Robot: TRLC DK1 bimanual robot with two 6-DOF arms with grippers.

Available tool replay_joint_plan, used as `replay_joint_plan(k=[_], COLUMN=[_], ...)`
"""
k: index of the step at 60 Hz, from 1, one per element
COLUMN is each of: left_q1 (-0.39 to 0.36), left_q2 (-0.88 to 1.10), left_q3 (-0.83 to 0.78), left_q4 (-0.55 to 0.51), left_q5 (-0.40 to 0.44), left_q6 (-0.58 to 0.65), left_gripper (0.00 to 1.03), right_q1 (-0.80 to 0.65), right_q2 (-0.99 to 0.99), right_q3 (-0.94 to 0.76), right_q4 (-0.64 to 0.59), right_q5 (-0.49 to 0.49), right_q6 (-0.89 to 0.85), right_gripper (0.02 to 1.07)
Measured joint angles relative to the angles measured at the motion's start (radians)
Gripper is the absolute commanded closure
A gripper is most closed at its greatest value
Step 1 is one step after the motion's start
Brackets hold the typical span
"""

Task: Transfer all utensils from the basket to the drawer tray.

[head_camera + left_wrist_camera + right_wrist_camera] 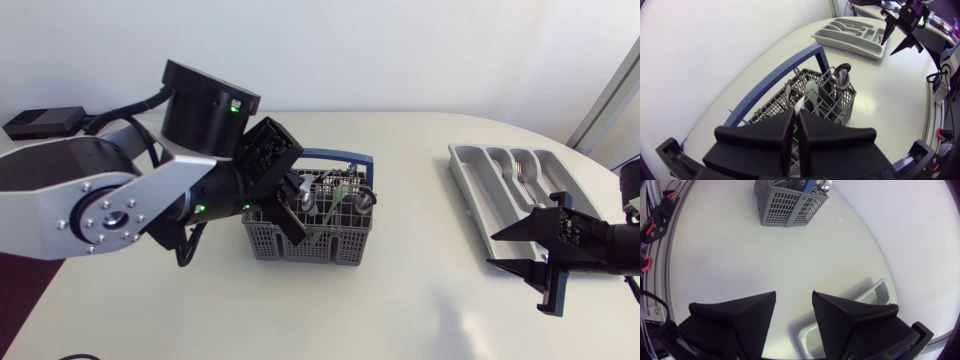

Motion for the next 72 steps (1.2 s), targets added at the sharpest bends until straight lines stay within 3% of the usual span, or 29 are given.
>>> replay_joint_plan(k=[23, 43, 72], left_q1=[0.001, -0.010, -0.032], left_q2=[0.082, 0.093, 0.048], left_q3=[0.014, 0.014, -0.012], left_q4=[0.032, 0.101, 0.153], left_q5=[-0.087, -0.166, -0.188], left_q6=[-0.059, -0.207, -0.264], left_gripper=[1.00, 1.00, 1.00], right_q1=[0.040, 0.104, 0.149], right_q2=[-0.024, -0.026, -0.025], right_q3=[-0.021, -0.039, -0.050], right_q4=[0.001, 0.039, 0.053], right_q5=[0.030, 0.060, 0.071], right_q6=[0.031, 0.086, 0.135], right_gripper=[0.51, 0.51, 0.49])
